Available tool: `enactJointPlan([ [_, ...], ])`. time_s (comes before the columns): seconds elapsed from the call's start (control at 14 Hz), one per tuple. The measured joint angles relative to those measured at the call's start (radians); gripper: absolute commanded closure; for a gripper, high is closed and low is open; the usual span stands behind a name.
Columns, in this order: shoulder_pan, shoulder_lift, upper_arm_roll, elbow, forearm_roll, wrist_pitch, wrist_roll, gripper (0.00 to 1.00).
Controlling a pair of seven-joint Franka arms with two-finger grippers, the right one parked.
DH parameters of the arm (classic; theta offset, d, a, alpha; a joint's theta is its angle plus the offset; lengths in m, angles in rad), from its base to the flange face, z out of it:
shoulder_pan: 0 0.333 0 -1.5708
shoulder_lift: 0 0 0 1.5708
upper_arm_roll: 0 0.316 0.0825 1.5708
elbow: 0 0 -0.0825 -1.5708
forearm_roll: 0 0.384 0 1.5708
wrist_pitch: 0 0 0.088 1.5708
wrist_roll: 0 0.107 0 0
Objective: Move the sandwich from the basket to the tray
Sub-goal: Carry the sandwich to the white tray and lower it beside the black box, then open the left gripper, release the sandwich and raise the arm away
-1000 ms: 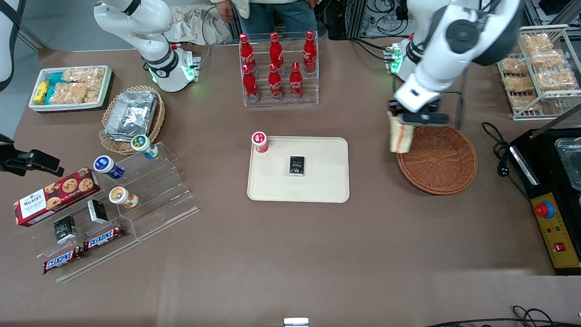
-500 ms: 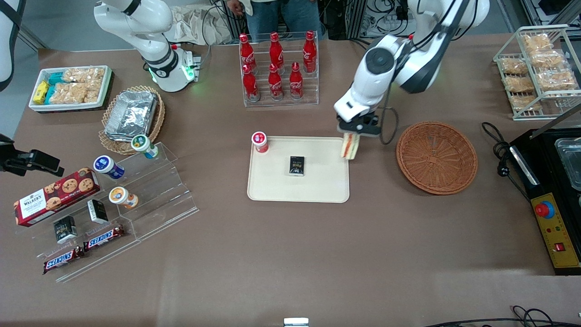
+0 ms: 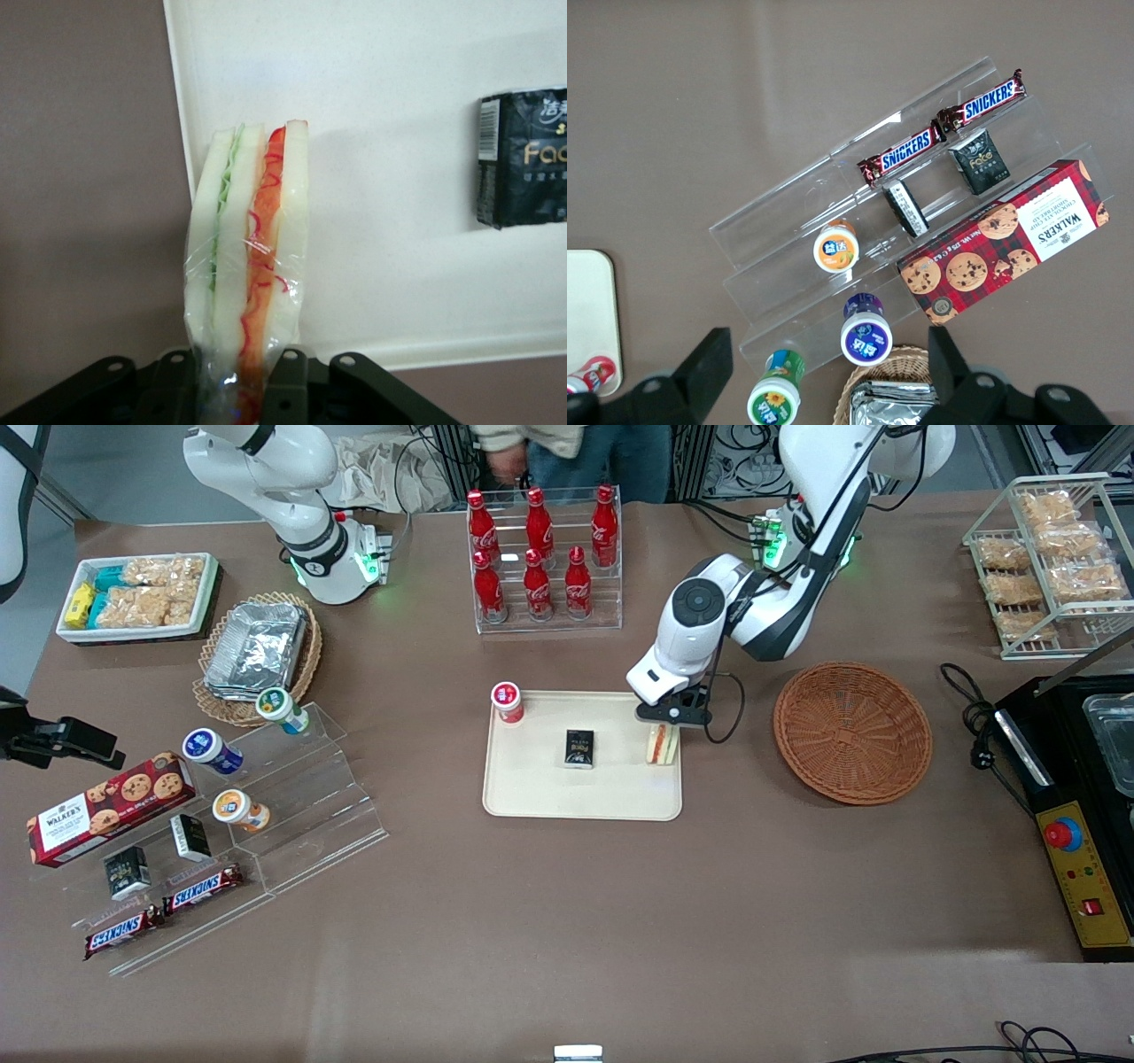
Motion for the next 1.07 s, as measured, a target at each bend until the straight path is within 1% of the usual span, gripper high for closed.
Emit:
enactJointPlan([
  [0.07, 0.0, 0.009, 0.0, 0.007, 0.012, 0.0, -0.005, 1.0],
  [0.14, 0.0, 0.018, 0.001, 0.014, 0.019, 0.0, -0.006, 0.61],
  [0.21, 0.0, 0.026, 0.001, 0.02, 0.022, 0.0, -0.006, 0.01],
  [0.43, 0.0, 0.048, 0.003, 0.043, 0.029, -0.007, -0.006, 0.0],
  [0.57, 0.0, 0.059, 0.003, 0.086, 0.032, -0.071, -0.006, 0.0],
  [0.79, 0.001, 0.06, 0.003, 0.213, 0.034, -0.272, -0.006, 0.0],
  [1.07, 0.018, 0.05, 0.009, 0.452, 0.034, -0.546, -0.007, 0.0],
])
